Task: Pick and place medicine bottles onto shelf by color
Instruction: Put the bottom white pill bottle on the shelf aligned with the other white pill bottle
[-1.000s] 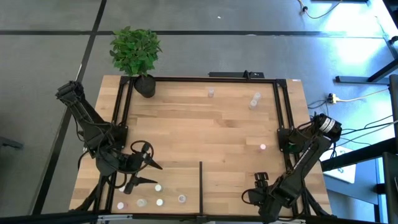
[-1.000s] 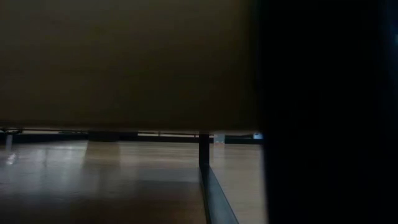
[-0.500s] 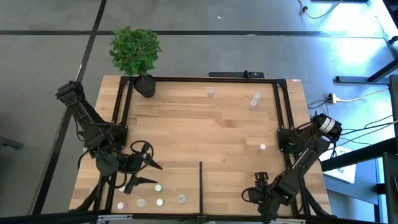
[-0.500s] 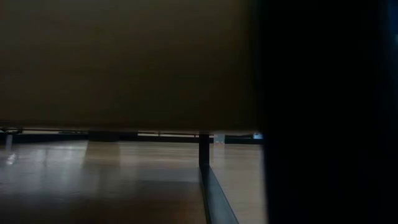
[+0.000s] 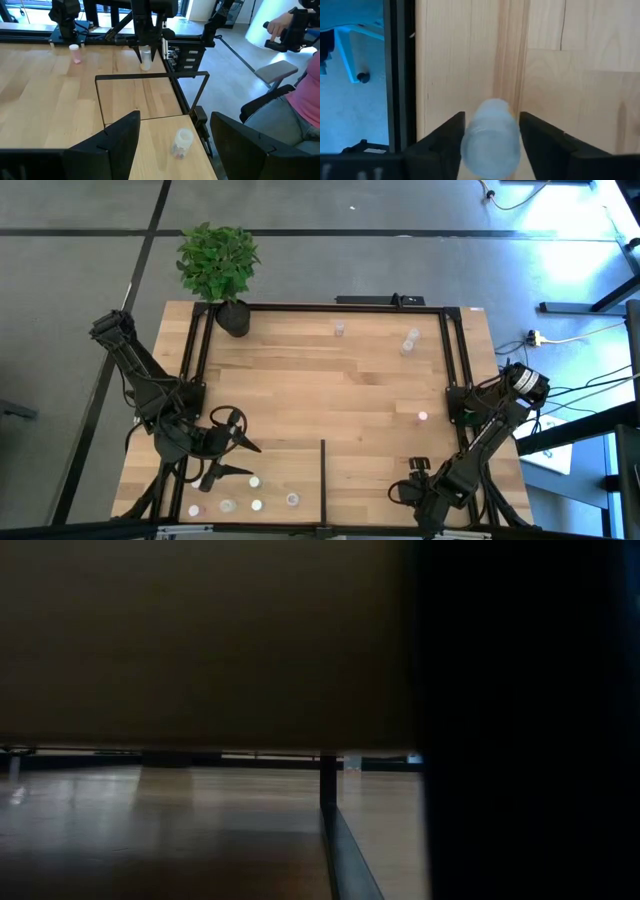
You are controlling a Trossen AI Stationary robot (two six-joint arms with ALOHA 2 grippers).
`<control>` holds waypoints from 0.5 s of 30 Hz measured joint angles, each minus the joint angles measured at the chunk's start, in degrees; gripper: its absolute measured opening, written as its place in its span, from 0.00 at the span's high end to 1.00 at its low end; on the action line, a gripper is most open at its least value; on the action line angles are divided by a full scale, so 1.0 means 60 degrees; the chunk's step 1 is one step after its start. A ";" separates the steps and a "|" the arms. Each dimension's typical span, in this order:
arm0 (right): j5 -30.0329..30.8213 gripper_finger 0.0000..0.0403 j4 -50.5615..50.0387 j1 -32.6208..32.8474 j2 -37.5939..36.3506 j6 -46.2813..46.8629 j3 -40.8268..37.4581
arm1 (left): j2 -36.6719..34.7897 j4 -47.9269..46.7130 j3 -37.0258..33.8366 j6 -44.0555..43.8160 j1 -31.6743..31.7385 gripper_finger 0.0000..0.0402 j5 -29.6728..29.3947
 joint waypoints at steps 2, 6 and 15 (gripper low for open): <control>0.0011 0.60 0.0000 -0.0042 -0.0004 0.0007 0.0000 | 0.0000 -0.0001 0.0000 0.0001 0.0000 0.41 0.0000; 0.0025 0.65 0.0014 -0.0218 -0.0018 0.0415 0.0007 | 0.0000 -0.0001 0.0000 0.0012 0.0000 0.41 0.0000; 0.0186 0.61 0.0109 -0.0841 -0.0018 0.0968 0.0007 | 0.0004 -0.0109 0.0000 0.0022 -0.0002 0.41 0.0003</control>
